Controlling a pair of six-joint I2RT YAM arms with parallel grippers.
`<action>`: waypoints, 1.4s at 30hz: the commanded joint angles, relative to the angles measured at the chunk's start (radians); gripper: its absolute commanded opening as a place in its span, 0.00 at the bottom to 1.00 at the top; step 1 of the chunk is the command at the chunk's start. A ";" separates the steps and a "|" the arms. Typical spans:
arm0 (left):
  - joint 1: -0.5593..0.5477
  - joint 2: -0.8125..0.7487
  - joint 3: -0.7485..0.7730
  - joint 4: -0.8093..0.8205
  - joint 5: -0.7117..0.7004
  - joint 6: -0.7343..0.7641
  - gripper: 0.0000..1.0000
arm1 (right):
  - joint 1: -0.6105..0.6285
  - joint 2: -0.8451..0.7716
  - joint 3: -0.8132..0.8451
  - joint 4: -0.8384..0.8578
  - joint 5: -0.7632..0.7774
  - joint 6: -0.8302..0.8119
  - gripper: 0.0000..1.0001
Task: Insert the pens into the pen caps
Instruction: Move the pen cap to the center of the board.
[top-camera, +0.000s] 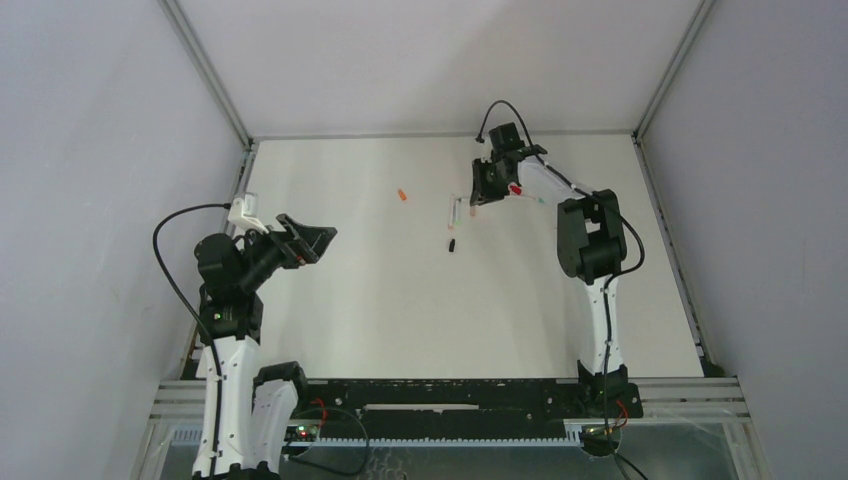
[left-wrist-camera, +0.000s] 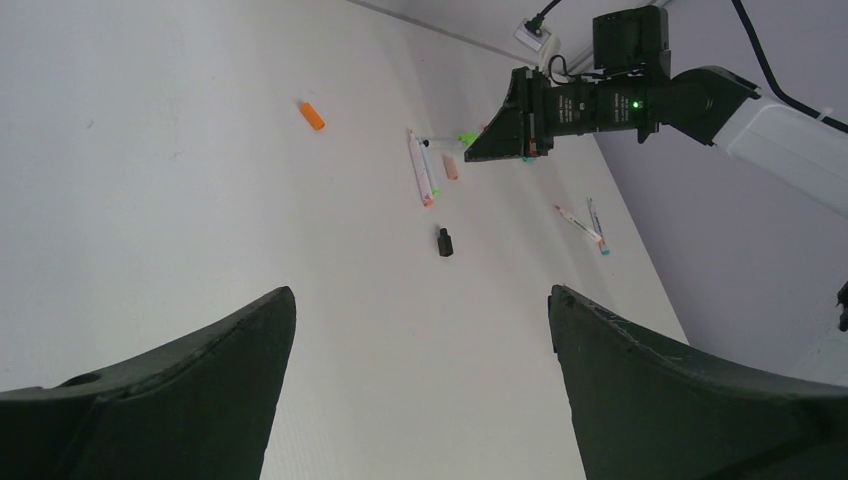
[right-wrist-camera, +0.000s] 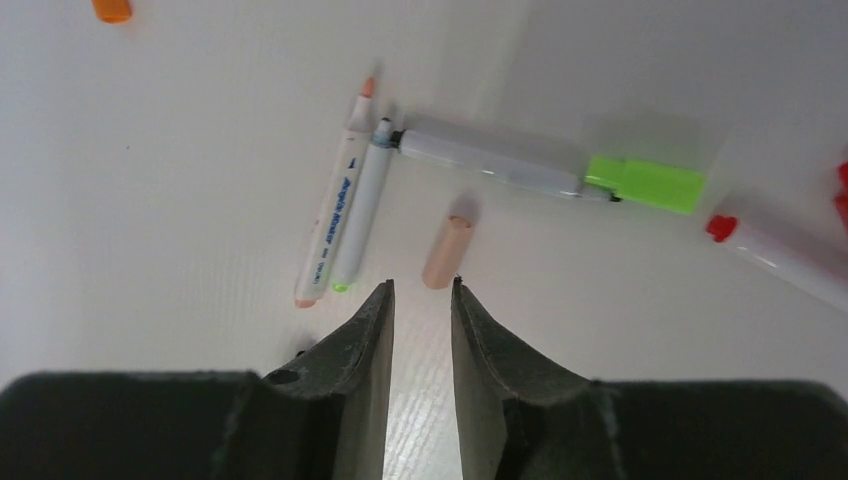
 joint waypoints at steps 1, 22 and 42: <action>0.010 -0.012 -0.015 0.019 0.016 -0.010 1.00 | 0.027 0.013 0.052 -0.017 -0.034 -0.028 0.35; 0.010 -0.009 -0.016 0.022 0.019 -0.013 1.00 | -0.084 0.149 0.305 -0.137 0.069 -0.109 0.40; 0.010 -0.011 -0.015 0.022 0.019 -0.015 1.00 | -0.093 0.311 0.545 -0.230 0.060 -0.064 0.35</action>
